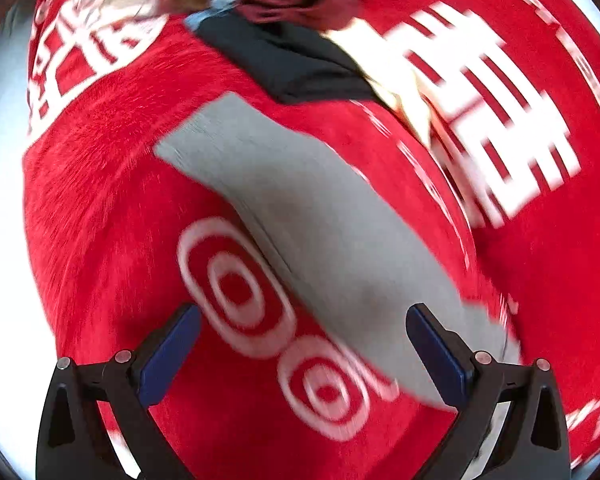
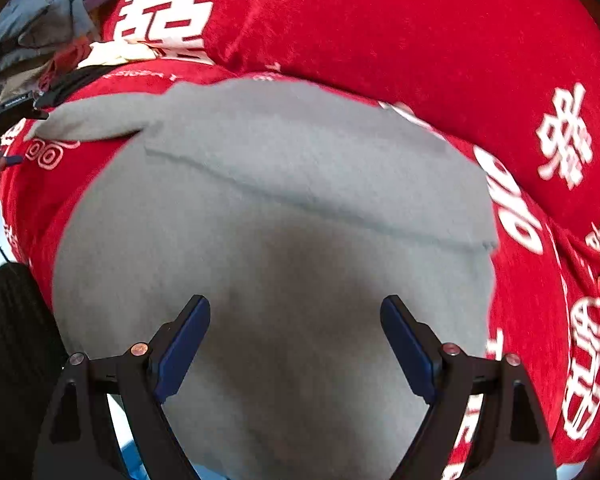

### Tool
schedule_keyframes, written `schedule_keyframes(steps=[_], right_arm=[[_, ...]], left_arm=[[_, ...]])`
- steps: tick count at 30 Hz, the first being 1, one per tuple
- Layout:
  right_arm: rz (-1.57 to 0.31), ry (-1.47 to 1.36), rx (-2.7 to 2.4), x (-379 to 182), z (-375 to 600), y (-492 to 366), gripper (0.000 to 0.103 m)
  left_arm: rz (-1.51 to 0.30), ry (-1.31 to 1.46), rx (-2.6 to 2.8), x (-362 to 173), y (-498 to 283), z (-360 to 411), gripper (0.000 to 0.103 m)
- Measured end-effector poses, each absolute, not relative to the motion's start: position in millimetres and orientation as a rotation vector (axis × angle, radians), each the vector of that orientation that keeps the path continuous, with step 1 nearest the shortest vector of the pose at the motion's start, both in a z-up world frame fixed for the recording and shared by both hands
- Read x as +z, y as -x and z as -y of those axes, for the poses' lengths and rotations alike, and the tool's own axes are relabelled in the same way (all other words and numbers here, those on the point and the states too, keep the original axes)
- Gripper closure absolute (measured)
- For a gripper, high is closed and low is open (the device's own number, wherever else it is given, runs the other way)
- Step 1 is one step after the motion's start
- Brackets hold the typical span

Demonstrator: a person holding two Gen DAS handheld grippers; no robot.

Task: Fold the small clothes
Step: 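Fold the held sleeve across the sweatshirt body and release it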

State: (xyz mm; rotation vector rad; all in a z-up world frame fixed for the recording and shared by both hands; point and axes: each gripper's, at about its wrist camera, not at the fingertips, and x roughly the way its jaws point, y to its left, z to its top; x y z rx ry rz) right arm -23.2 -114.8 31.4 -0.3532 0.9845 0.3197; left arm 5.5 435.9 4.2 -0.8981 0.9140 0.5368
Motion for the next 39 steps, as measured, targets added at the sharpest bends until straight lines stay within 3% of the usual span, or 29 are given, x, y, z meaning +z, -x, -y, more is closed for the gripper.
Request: schedule_keyframes(steps=[7, 10, 17, 24, 32, 39], right_arm=[[-0.961, 0.437, 0.372, 35.6, 58.2, 2.8, 0.014], [-0.948, 0.47, 0.372, 37.7, 42.6, -13.9, 0.014], [-0.983, 0.342, 0.31, 43.0, 0.4, -117.3, 0.014], [-1.069, 0.377, 0.161, -9.1, -74.6, -191.8, 0.014], [-1.111, 0.431, 0.344, -39.8, -162.6, -161.8, 0.014], [-1.023, 0.457, 0.402, -6.9, -161.2, -130.4, 0.014]], left_arm=[[-0.767, 0.927, 0.51, 1.6, -31.6, -476.5, 0.003], [-0.823, 0.874, 0.497, -1.2, -48.6, -479.8, 0.093], [-0.753, 0.904, 0.458, 4.5, -32.2, -484.0, 0.094], [-0.718, 0.909, 0.419, 13.5, -20.3, -482.0, 0.094], [-0.692, 0.879, 0.409, 32.6, -14.7, -476.6, 0.094], [-0.686, 0.757, 0.41, 62.6, -19.9, -446.8, 0.094]])
